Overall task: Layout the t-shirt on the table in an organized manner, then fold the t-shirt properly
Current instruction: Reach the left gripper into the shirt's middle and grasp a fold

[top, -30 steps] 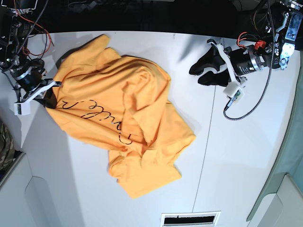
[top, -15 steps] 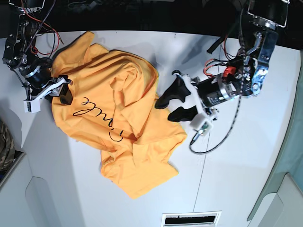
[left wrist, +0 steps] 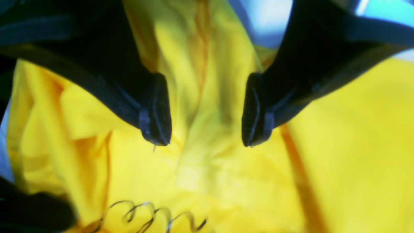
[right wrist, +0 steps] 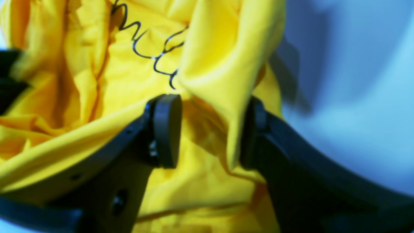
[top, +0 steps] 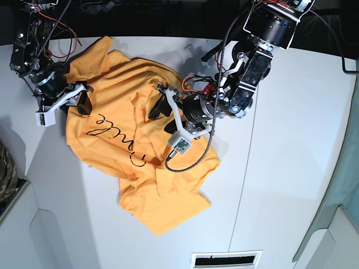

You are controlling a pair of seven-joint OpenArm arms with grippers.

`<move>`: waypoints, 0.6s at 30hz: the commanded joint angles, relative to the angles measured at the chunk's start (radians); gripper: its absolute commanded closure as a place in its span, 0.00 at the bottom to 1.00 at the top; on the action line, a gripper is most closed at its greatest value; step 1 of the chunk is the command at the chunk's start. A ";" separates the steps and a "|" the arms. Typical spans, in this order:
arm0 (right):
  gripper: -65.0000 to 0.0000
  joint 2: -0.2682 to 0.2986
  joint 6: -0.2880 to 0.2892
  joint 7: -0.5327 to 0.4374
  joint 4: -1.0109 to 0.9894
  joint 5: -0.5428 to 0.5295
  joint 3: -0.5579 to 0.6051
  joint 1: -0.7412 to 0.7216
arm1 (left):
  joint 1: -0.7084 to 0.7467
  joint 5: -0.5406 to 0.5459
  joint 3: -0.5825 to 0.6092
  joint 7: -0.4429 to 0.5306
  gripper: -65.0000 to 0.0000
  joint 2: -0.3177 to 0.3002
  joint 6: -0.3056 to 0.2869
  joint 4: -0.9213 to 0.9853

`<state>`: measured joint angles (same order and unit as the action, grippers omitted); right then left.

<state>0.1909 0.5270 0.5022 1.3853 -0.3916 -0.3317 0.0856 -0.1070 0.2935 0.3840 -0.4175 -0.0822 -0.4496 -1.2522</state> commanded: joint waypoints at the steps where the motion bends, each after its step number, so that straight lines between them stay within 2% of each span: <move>1: 0.57 0.011 0.000 -0.016 0.013 -0.008 -0.004 -0.010 | -0.037 0.016 -0.003 0.036 0.41 0.013 -0.003 -0.003; 7: 0.57 0.011 0.000 -0.016 0.013 -0.009 -0.004 -0.010 | -0.040 -0.027 -0.003 0.054 0.42 0.026 -0.003 0.012; 8: 0.57 0.011 0.000 -0.016 0.013 -0.009 -0.004 -0.010 | -0.040 -0.049 -0.003 0.056 0.47 0.026 -0.003 0.012; 9: 0.57 0.011 0.000 -0.016 0.013 -0.009 -0.004 -0.010 | -0.040 -0.061 -0.003 0.055 0.58 0.026 -0.003 0.012; 11: 0.57 0.011 0.000 -0.016 0.013 -0.009 -0.004 -0.010 | -0.040 -0.068 -0.003 0.055 0.89 0.026 -0.003 0.012; 12: 0.57 0.011 0.000 -0.021 0.013 -0.009 -0.004 -0.010 | -0.040 -0.067 -0.003 0.055 1.00 0.026 -0.003 0.012; 13: 0.57 0.011 0.000 -0.026 0.013 -0.009 -0.004 -0.010 | -0.040 -0.067 -0.003 0.055 1.00 0.026 -0.003 0.012; 15: 0.65 0.011 0.000 -0.029 0.013 -0.008 -0.004 -0.010 | -0.040 -0.067 -0.003 0.055 1.00 0.024 -0.001 0.011; 18: 0.97 0.012 0.000 -0.035 0.013 -0.008 -0.004 -0.010 | -0.042 -0.066 -0.006 0.054 1.00 0.005 0.027 -0.002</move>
<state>0.1913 0.5236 0.4904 1.3853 -0.3882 -0.3317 0.0856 -0.1280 0.2176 0.3813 -0.3847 -0.0780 -0.4267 -1.2320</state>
